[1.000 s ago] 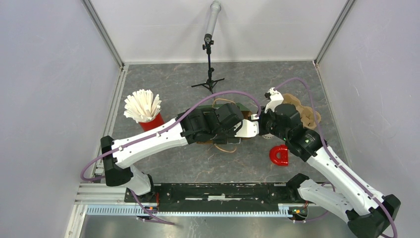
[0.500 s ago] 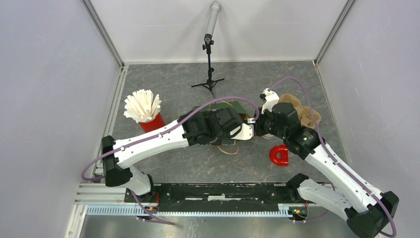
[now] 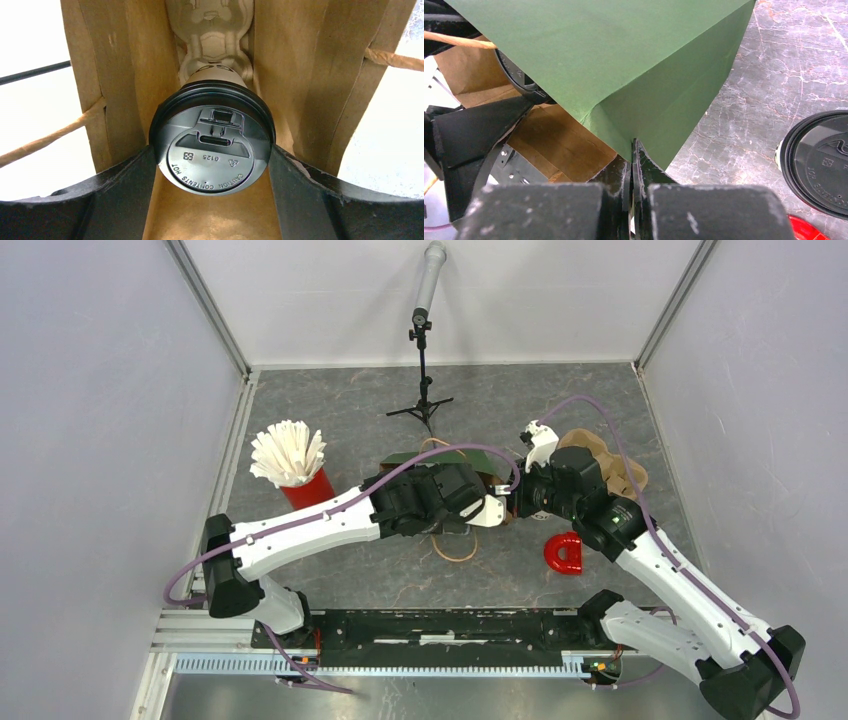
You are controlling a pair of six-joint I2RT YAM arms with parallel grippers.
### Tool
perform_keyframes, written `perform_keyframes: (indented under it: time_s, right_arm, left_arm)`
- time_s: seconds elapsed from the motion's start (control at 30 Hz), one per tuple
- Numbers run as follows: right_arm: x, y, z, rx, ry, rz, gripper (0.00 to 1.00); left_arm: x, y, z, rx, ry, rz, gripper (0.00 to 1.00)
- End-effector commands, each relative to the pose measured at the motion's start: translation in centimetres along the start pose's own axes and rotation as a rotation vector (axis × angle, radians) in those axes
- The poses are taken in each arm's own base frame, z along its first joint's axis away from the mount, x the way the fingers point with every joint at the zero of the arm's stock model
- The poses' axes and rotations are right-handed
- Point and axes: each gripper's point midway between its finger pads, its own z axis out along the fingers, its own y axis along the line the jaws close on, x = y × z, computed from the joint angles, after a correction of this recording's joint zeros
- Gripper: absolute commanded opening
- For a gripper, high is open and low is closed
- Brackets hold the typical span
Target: Pack the takeout coffee
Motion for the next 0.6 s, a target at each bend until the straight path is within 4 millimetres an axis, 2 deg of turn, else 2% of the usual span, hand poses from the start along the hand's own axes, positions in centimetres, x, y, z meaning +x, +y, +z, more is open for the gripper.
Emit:
perform_keyframes:
  time_s: [0.0,0.57]
  right_arm:
    - [-1.1,1.5,-0.8,-0.071,-0.025,-0.041,0.0]
    - [-0.1,1.1,-0.8,-0.064,0.017,-0.079,0.0]
  left_arm:
    - [-0.2,0.8,0.5,-0.027,-0.008,0.026,0.46]
    - [0.8,-0.4,3.2,-0.068,0.012,0.048,0.45]
